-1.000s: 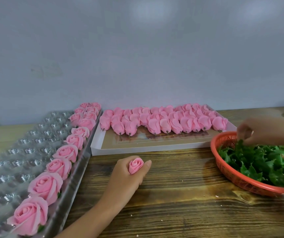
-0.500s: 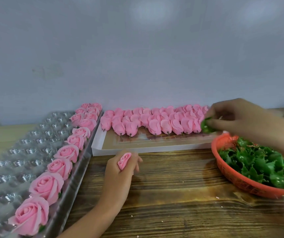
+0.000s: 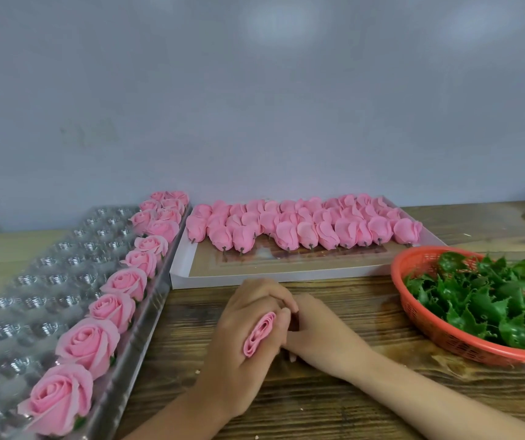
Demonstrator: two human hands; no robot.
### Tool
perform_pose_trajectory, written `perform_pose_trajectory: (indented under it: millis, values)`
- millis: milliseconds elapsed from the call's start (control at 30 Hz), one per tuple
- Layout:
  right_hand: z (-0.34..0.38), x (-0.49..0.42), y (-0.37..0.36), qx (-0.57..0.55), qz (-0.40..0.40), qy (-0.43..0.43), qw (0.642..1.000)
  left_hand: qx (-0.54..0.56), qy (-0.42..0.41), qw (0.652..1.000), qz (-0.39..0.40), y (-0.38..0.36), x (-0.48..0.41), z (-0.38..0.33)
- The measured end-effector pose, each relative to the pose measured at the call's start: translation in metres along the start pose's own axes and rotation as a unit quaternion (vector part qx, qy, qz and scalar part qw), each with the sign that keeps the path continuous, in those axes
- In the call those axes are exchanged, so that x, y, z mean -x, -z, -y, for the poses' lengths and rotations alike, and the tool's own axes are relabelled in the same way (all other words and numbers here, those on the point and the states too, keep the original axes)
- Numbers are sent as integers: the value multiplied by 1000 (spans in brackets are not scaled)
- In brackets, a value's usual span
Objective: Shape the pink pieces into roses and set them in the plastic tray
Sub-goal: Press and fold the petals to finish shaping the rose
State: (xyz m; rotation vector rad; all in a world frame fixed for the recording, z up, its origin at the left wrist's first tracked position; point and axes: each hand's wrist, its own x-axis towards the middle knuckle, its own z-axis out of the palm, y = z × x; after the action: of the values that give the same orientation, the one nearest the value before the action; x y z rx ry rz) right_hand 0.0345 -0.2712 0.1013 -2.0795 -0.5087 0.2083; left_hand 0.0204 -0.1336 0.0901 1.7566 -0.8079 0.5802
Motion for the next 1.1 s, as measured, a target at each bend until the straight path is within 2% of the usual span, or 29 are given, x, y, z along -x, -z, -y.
perform_pose_trajectory:
  millis: [133, 533, 733, 1100]
  values:
    - [0, -2, -3, -68, 22, 2, 997, -6, 29, 999, 27, -1, 0, 2]
    - [-6, -7, 3, -226, 83, -63, 968, -17, 132, 991, 3, -2, -4, 14]
    - [-8, -7, 3, -214, 92, -72, 970, -30, 160, 987, 15, -2, -4, 17]
    - [-12, -8, 11, -319, 122, -99, 934, -5, 190, 982, 6, -3, -3, 19]
